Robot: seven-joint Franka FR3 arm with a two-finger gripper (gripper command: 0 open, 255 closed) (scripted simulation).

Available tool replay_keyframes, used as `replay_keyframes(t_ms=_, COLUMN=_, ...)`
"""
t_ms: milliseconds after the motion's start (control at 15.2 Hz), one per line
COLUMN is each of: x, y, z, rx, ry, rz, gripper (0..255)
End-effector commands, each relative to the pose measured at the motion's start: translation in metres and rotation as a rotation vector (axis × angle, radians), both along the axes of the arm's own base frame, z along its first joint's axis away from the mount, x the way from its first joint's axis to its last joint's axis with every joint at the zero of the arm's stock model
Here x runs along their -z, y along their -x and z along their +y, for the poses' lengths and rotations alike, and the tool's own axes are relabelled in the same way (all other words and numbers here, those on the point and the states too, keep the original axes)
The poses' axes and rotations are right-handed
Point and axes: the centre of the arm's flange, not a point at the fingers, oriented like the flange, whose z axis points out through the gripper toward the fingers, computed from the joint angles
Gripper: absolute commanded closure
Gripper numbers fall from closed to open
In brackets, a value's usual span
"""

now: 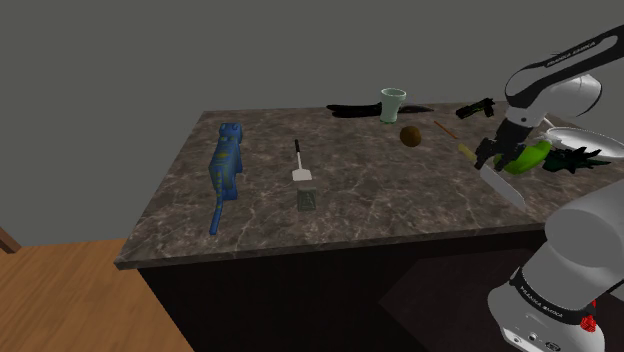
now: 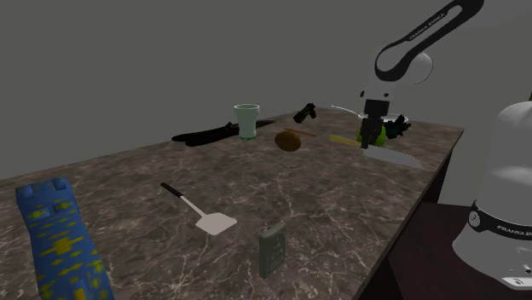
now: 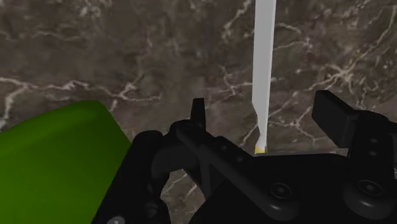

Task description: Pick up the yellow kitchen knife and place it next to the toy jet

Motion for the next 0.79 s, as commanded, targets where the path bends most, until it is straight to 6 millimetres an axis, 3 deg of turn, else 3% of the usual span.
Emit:
replay_keyframes(t_ms=0, x=-0.022, y=-0.003, z=-0.013, rx=-0.016, ry=-0.031, rz=-0.031, gripper=0)
replay_keyframes(t_ms=132, x=-0.037, y=-0.004, z=-0.025, rx=-0.027, ry=-0.054, rz=-0.053, gripper=0)
replay_keyframes(t_ms=726, x=0.001, y=-0.009, z=-0.017, rx=-0.027, ry=-0.053, rz=-0.053, gripper=0)
